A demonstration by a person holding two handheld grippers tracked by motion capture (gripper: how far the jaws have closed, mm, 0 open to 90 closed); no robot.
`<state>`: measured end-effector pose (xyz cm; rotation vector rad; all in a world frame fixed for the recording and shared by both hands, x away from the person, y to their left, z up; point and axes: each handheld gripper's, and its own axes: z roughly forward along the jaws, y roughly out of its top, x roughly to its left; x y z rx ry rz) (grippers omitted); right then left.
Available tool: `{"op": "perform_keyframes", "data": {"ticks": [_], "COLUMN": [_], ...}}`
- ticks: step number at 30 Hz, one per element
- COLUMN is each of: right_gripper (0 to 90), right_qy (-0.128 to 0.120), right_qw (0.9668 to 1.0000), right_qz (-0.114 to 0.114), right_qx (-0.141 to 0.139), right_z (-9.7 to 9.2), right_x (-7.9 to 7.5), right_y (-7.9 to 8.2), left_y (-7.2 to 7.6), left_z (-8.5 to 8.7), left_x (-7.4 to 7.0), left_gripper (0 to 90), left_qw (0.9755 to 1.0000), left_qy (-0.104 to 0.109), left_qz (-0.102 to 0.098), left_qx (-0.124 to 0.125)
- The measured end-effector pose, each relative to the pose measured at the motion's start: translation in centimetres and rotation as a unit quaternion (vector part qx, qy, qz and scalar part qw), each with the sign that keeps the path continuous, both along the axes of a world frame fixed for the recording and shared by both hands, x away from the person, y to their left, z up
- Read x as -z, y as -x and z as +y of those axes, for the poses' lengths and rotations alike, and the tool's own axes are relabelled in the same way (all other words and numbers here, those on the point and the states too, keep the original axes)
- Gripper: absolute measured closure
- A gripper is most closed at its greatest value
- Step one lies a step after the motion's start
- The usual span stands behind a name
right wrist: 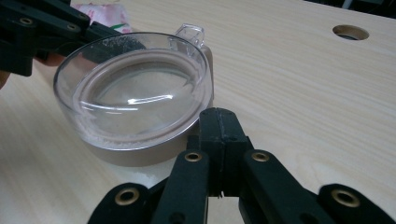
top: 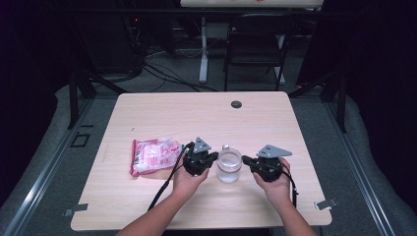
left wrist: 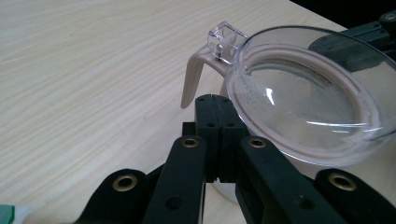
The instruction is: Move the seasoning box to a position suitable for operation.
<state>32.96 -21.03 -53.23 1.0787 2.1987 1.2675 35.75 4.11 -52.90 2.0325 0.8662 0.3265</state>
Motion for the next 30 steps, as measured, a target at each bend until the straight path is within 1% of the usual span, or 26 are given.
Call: {"op": "perform_keyframes", "data": {"ticks": [1,2,3,5,7,9,11,15,18,19,20,22,23,24,26,27,28,30], "right_gripper": [90.0,90.0,90.0,90.0,90.0,90.0,90.0,90.0,90.0,90.0,90.0,90.0,90.0,90.0,90.0,90.0,90.0,90.0], "right_qy": [0.005,0.005,0.01,0.013,0.012,0.012,0.009,0.01,0.016,0.018,0.019,0.009,0.007,0.003,0.006,0.009,0.014,0.016], "right_qw": [1.0,1.0,0.9999,0.9999,0.9999,0.9999,0.9999,0.9998,0.9989,0.9985,0.9983,0.9985,0.9988,0.9991,0.9993,0.9993,0.9993,0.9993], "right_qz": [0.001,-0.001,0.0,-0.002,-0.001,-0.001,-0.001,0.003,0.001,-0.002,-0.008,-0.015,-0.018,-0.02,-0.022,-0.023,-0.022,-0.023], "right_qx": [-0.003,-0.002,-0.005,-0.004,-0.004,-0.005,-0.005,-0.016,-0.044,-0.052,-0.055,-0.051,-0.044,-0.037,-0.029,-0.028,-0.027,-0.025], "right_z": [0.0,0.2,0.2,0.4,0.5,0.5,0.5,0.7,1.0,1.0,1.0,0.7,0.5,0.3,0.2,0.2,0.2,0.3], "right_x": [-0.1,-0.1,-0.2,-0.2,-0.2,-0.2,-0.1,-0.2,-0.3,-0.4,-0.5,-0.8,-0.9,-0.9,-0.8,-0.7,-0.6,-0.4], "right_y": [0.3,0.7,1.0,1.6,2.0,2.4,2.8,3.6,4.0,4.1,4.2,4.2,4.1,4.0,3.8,3.6,3.5,3.1], "left_y": [0.1,0.2,0.3,0.3,0.3,0.3,0.3,0.2,0.2,0.3,0.4,0.9,1.2,1.4,2.1,2.5,2.8,3.4], "left_z": [0.2,0.4,0.5,0.6,0.7,0.7,0.8,0.9,1.3,1.5,1.8,2.5,3.0,3.4,4.3,4.7,5.1,5.8], "left_x": [0.0,0.0,0.1,0.1,0.1,0.2,0.3,0.3,0.3,0.2,0.3,0.2,0.1,0.1,-0.2,-0.4,-0.5,-0.6], "left_gripper": [90.0,90.0,90.0,90.0,90.0,90.0,90.0,90.0,90.0,90.0,90.0,90.0,90.0,90.0,90.0,90.0,90.0,90.0], "left_qw": [0.9999,0.9998,0.9997,0.9996,0.9995,0.9993,0.9991,0.999,0.9986,0.9987,0.9988,0.9992,0.9995,0.9997,0.9998,0.9998,0.9998,0.9996], "left_qy": [0.002,0.004,0.007,0.011,0.011,0.02,0.023,0.014,0.007,0.0,-0.004,-0.003,-0.006,-0.004,0.005,0.012,0.016,0.027], "left_qz": [0.006,0.006,0.005,0.01,0.007,0.01,0.011,0.006,0.001,0.001,-0.004,-0.005,-0.006,-0.006,-0.008,-0.008,-0.005,-0.004], "left_qx": [0.015,0.02,0.023,0.025,0.029,0.031,0.033,0.043,0.053,0.052,0.048,0.04,0.029,0.025,0.018,0.011,0.008,0.002]}}
